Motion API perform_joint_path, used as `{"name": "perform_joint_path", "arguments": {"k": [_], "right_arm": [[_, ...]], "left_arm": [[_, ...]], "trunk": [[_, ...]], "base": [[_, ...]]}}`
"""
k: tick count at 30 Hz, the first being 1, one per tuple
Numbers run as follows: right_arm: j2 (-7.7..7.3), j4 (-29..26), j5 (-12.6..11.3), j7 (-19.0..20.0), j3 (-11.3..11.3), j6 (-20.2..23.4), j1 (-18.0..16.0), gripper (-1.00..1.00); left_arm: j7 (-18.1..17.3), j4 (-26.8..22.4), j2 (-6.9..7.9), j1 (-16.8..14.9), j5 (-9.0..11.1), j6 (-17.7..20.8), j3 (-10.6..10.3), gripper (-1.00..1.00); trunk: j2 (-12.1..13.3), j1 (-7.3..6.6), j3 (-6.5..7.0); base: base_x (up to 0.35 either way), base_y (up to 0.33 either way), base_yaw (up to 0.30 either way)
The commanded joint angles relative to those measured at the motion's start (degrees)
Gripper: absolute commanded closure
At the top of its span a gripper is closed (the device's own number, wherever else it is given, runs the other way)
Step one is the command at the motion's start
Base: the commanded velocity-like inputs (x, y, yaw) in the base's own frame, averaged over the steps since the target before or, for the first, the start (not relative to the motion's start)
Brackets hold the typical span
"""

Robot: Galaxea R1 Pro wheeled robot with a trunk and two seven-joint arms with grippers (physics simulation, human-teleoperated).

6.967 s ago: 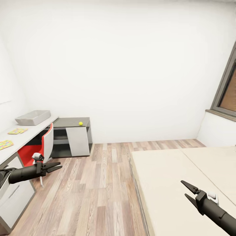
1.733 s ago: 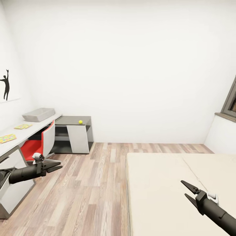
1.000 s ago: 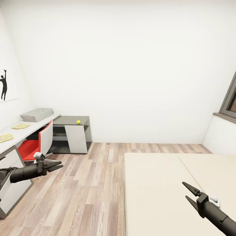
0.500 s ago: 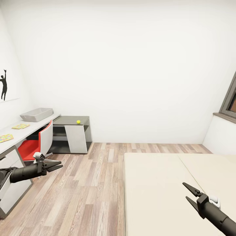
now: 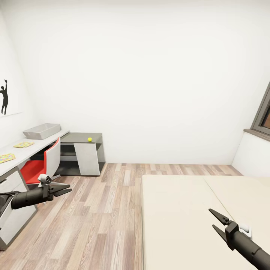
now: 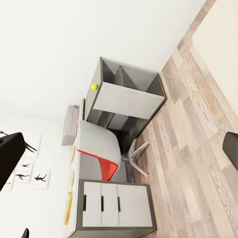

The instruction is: Put all the toys in the child's room - the three board games (two on the bed and one on the table), the two jigsaw puzzles on the table, and the tennis ball on the table - inside the toy box on the table in the child's room.

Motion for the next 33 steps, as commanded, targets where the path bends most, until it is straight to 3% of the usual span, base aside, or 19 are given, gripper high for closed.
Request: {"name": "perform_joint_path", "arguments": {"k": [1,33], "right_arm": [[0.03,0.00,0.43,0.49,-0.06,0.18,0.01,-1.00],[0.27,-0.09,0.43,0.48,0.03,0.18,0.01,-1.00]], "left_arm": [[-0.21,0.01,0.01,0.00,0.00,0.61,-0.01,-1.00],[-0.08,0.01,-0.15,0.00,0.00,0.52,-0.01,-1.00]], "trunk": [[-0.03,0.02,0.00],[-0.03,0.02,0.00]], "base": [[0.000,0.000,0.000],[0.000,-0.104,0.000]]}}
